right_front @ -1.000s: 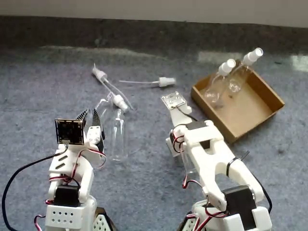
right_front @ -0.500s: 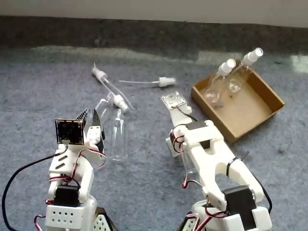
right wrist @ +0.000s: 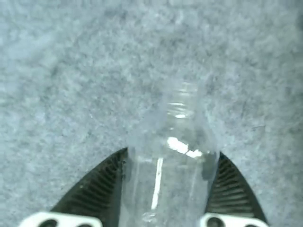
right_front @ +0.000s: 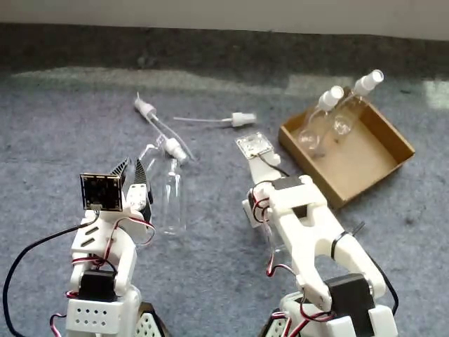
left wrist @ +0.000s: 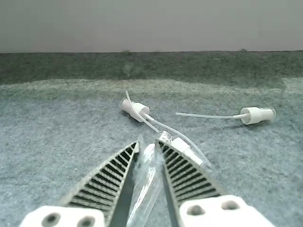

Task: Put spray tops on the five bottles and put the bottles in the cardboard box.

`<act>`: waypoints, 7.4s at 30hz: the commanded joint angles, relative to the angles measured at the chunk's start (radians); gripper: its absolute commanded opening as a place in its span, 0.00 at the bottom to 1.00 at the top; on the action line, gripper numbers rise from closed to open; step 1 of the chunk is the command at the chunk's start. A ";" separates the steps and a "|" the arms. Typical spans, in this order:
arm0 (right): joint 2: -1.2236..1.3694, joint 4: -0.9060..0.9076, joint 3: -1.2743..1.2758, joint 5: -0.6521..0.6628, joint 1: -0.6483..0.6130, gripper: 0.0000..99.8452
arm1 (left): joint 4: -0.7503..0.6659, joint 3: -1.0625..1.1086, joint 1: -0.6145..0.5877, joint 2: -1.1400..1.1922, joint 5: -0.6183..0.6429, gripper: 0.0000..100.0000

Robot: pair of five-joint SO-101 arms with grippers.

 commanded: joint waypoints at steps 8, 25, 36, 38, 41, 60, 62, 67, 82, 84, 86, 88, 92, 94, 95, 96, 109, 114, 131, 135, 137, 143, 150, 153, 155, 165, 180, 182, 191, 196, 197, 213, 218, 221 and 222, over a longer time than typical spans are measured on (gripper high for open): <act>-0.524 0.027 0.104 -0.009 0.114 0.13 | -0.017 -0.031 0.045 -0.010 0.003 0.01; -0.903 0.022 0.446 -0.012 0.148 0.13 | 0.041 -0.031 0.251 -0.008 -0.304 0.01; -0.931 0.021 0.486 -0.152 0.148 0.13 | 0.043 0.021 0.308 -0.010 -0.466 0.01; -0.931 0.015 0.507 -0.152 0.148 0.13 | 0.046 0.013 0.306 -0.010 -0.514 0.00; -0.931 -0.073 0.552 -0.152 0.148 0.13 | 0.049 -0.030 0.300 -0.005 -0.563 0.01; -0.931 -0.183 0.670 -0.152 0.147 0.13 | 0.354 -0.464 0.306 0.234 -0.746 0.01; -0.931 -0.183 0.673 -0.152 0.147 0.13 | 0.354 -0.519 0.306 0.351 -0.747 0.01; -0.931 -0.185 0.674 -0.152 0.147 0.13 | 0.353 -0.708 0.308 0.616 -0.747 0.01; -0.931 -0.185 0.674 -0.146 0.147 0.13 | 0.361 -1.231 0.308 1.366 -0.763 0.01; -0.931 -0.185 0.674 -0.144 0.147 0.13 | 0.361 -1.290 0.308 1.452 -0.832 0.01; -0.931 -0.185 0.674 -0.144 0.145 0.13 | 0.361 -1.339 0.308 1.532 -0.893 0.01; -0.931 -0.185 0.674 -0.144 0.142 0.13 | 0.361 -1.385 0.308 1.606 -0.930 0.01; -0.931 -0.185 0.674 -0.144 0.142 0.13 | 0.361 -1.498 0.308 1.739 -0.945 0.01; -0.931 -0.185 0.674 -0.144 0.142 0.13 | 0.361 -1.569 0.308 1.814 -0.945 0.02; -0.931 -0.185 0.674 -0.144 0.142 0.13 | 0.361 -1.603 0.308 1.853 -0.945 0.05; -0.931 -0.185 0.674 -0.144 0.142 0.13 | 0.361 -1.639 0.308 1.893 -0.942 0.08; -0.931 -0.185 0.674 -0.143 0.142 0.13 | 0.420 -2.149 0.332 2.385 -0.937 0.15; -0.931 -0.185 0.674 -0.143 0.142 0.13 | 0.512 -2.384 0.346 2.545 -0.902 0.19; -0.931 -0.185 0.674 -0.143 0.142 0.13 | 0.532 -3.004 0.367 3.056 -0.847 0.21; -0.931 -0.185 0.674 -0.143 0.142 0.13 | 0.539 -3.065 0.369 3.119 -0.852 0.13; -0.931 -0.185 0.673 -0.143 0.142 0.13 | 0.568 -3.083 0.372 3.132 -0.853 0.07; -0.931 -0.185 0.673 -0.143 0.143 0.13 | 0.640 -3.109 0.372 3.137 -0.853 0.03; -0.931 -0.185 0.671 -0.143 0.145 0.13 | 0.654 -3.108 0.369 3.139 -0.850 0.02; -0.931 -0.185 0.671 -0.143 0.145 0.13 | 0.687 -3.109 0.375 3.132 -0.848 0.01; -0.931 -0.185 0.671 -0.143 0.147 0.13 | 0.703 -3.109 0.375 3.131 -0.848 0.01; -0.931 -0.185 0.670 -0.143 0.147 0.13 | 0.895 -3.335 0.377 3.126 -0.848 0.01; -0.931 -0.185 0.670 -0.143 0.147 0.13 | 1.134 -3.327 0.372 2.829 -0.847 0.01; -0.931 -0.185 0.670 -0.143 0.147 0.13 | 1.178 -3.327 0.366 2.773 -0.833 0.01; -0.931 -0.185 0.671 -0.143 0.147 0.13 | 1.194 -3.323 0.213 2.577 -0.532 0.01; -0.931 -0.185 0.671 -0.143 0.147 0.13 | 1.195 -3.321 0.087 2.494 -0.532 0.01; -0.931 -0.185 0.671 -0.143 0.147 0.13 | 1.195 -3.321 0.061 2.479 -0.532 0.01; -0.931 -0.243 0.677 -0.143 0.147 0.13 | 1.197 -3.320 -0.291 2.313 -0.529 0.01; -0.931 -0.243 0.677 -0.143 0.147 0.13 | 1.197 -3.318 -0.344 2.265 -0.528 0.01; -0.931 -0.243 0.677 -0.143 0.147 0.13 | 1.200 -3.318 -0.369 2.238 -0.528 0.01; -0.931 -0.243 0.677 -0.143 0.147 0.13 | 1.201 -3.318 -0.377 2.229 -0.528 0.01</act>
